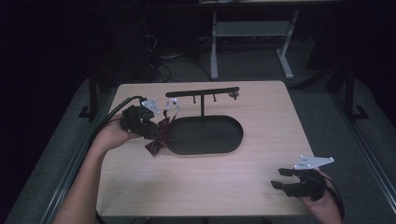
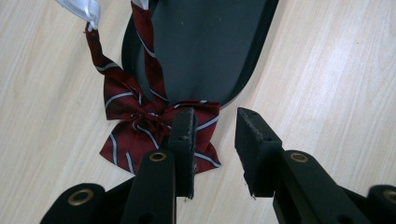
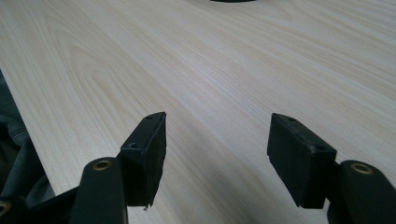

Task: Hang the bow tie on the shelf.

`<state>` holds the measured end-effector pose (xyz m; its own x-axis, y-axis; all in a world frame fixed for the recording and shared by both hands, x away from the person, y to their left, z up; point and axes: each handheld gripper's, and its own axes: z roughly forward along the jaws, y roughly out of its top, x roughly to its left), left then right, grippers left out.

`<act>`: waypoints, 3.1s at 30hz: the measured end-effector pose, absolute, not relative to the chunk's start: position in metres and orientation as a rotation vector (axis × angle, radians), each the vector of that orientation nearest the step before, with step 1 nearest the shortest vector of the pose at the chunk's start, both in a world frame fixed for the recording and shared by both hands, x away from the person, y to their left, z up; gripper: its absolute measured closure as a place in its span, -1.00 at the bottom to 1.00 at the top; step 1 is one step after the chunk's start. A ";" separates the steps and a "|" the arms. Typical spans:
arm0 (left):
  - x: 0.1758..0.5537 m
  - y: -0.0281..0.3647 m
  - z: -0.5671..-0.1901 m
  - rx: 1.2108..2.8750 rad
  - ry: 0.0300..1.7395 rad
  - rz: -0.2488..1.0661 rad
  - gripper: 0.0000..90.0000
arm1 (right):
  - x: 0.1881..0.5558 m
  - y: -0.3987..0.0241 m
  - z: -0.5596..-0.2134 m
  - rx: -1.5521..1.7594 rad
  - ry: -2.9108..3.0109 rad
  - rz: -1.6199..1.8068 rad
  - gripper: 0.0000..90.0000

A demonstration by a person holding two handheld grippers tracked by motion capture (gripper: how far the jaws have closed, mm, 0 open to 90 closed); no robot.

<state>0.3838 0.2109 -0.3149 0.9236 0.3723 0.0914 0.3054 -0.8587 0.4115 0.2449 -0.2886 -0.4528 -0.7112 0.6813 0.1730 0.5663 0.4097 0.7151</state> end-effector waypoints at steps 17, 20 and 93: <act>0.375 0.214 -0.328 2.689 0.489 0.215 0.46 | 0.245 -0.289 -0.453 1.116 2.509 1.185 -0.18; 0.373 0.215 -0.330 2.687 0.488 0.211 0.45 | 0.245 -0.290 -0.453 1.112 2.509 1.182 -0.18; 0.330 0.232 -0.369 2.629 0.523 0.233 0.01 | 0.246 -0.288 -0.454 1.133 2.512 1.175 -0.18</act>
<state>0.3300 0.2316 -0.3688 0.9140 0.3985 0.0760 0.3231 -0.8284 0.4576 0.2456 -0.2884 -0.4542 -0.7049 0.6878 0.1734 0.5740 0.4094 0.7092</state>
